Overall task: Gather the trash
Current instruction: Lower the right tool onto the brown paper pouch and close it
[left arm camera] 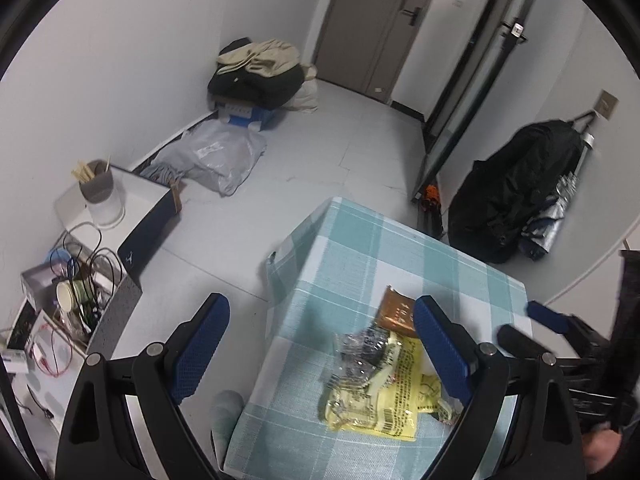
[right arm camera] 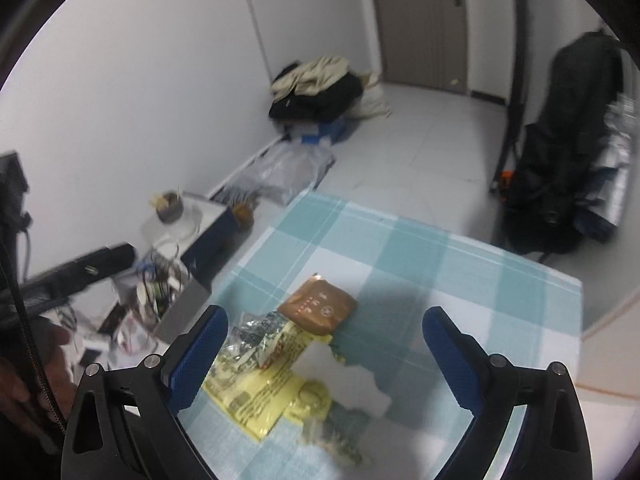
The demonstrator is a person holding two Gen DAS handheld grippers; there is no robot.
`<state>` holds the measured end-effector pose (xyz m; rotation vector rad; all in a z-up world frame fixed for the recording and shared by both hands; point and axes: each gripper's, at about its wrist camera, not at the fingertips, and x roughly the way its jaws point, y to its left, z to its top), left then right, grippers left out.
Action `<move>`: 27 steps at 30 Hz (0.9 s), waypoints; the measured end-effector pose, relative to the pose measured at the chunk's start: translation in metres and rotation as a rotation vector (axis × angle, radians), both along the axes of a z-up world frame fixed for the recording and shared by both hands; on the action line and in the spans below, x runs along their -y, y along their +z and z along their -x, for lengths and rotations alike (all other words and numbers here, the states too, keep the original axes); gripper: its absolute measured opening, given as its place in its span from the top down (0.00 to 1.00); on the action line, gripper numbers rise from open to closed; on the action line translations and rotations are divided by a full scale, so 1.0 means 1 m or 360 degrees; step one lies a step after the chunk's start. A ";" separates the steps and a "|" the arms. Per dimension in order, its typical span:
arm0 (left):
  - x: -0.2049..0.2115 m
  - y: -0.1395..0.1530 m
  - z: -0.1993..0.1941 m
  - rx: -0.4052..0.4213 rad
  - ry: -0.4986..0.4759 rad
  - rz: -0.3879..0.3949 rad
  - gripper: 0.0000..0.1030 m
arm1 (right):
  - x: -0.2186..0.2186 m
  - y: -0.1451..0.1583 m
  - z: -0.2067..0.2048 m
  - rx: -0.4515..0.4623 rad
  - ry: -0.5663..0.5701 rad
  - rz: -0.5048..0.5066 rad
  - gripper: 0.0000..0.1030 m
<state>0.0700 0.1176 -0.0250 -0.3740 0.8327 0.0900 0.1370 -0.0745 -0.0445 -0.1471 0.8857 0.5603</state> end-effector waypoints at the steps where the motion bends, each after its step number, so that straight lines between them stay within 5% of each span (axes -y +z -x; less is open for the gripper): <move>1: -0.004 -0.001 -0.001 -0.0008 0.0020 0.0006 0.11 | -0.007 -0.006 -0.007 -0.0019 0.0024 0.0029 0.04; 7: -0.018 -0.006 -0.005 -0.0039 0.0048 0.0103 0.11 | -0.039 -0.052 -0.046 -0.0206 0.0093 0.0187 0.05; 18: -0.029 -0.015 -0.014 -0.0113 0.0096 0.0260 0.12 | -0.063 -0.092 -0.067 -0.0434 -0.0178 0.0327 0.06; 24: -0.035 -0.016 -0.011 -0.0124 0.0148 0.0233 0.12 | -0.070 -0.095 -0.059 -0.0346 -0.0281 0.0427 0.17; 27: -0.036 -0.017 -0.012 -0.0137 0.0155 0.0237 0.12 | -0.075 -0.092 -0.052 -0.0291 -0.0231 0.0432 0.30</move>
